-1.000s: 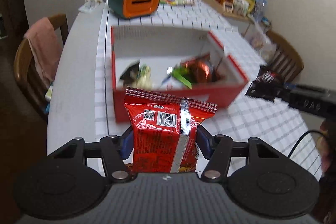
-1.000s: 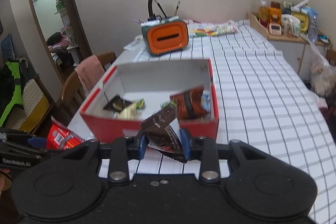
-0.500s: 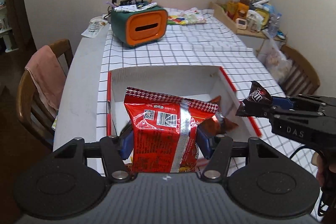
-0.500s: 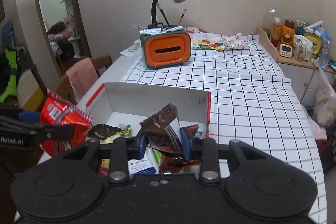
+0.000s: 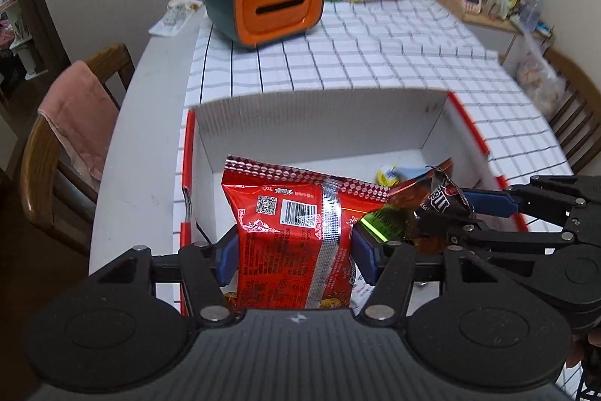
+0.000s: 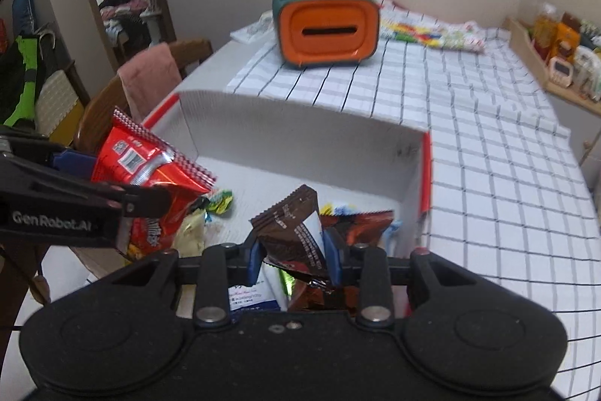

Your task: Organize snacks

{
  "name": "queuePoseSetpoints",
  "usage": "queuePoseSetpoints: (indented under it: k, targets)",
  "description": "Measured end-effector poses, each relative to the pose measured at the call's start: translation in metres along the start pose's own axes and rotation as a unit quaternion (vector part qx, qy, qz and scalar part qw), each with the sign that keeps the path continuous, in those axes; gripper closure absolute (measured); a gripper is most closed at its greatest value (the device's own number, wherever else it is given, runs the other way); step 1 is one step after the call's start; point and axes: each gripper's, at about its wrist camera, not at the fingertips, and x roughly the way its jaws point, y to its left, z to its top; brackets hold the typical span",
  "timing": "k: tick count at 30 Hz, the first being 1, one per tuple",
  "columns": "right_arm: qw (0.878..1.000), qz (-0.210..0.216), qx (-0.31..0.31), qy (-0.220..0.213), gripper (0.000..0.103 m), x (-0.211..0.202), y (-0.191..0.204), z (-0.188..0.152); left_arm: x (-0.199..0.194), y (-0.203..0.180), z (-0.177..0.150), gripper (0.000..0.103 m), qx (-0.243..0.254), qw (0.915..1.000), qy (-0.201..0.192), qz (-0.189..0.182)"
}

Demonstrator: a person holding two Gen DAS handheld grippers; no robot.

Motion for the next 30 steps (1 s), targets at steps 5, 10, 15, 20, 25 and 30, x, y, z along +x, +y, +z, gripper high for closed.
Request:
queuePoseSetpoints:
  k: [5,10,15,20,25,30]
  targets:
    - [1.000,0.011,-0.008,0.025,0.070,0.017,0.002,-0.004,0.015,-0.001,-0.007,0.043,0.003,0.9998,0.019,0.004]
    - [0.999,0.010,-0.017,0.031,0.070,0.022,0.005,-0.009,0.020,-0.004,-0.010,0.043,0.010,0.9997,0.020,0.002]
    - [0.999,0.004,-0.031,0.036,0.070,0.020,0.010,-0.011,0.023,-0.007,-0.010,0.043,0.015,0.9996,0.024,0.004]
    - [0.999,0.003,-0.027,0.025,0.070,0.011,0.008,-0.010,0.016,-0.007,-0.011,0.042,0.013,0.9998,0.016,0.001]
    - [1.000,0.012,-0.007,0.006,0.069,-0.008,0.001,-0.009,0.001,-0.006,-0.013,0.036,0.016,0.9998,-0.004,-0.008]
    - [0.999,0.026,0.020,-0.009,0.067,-0.029,-0.003,-0.010,-0.018,-0.005,-0.016,0.031,0.019,0.9994,-0.026,-0.012]
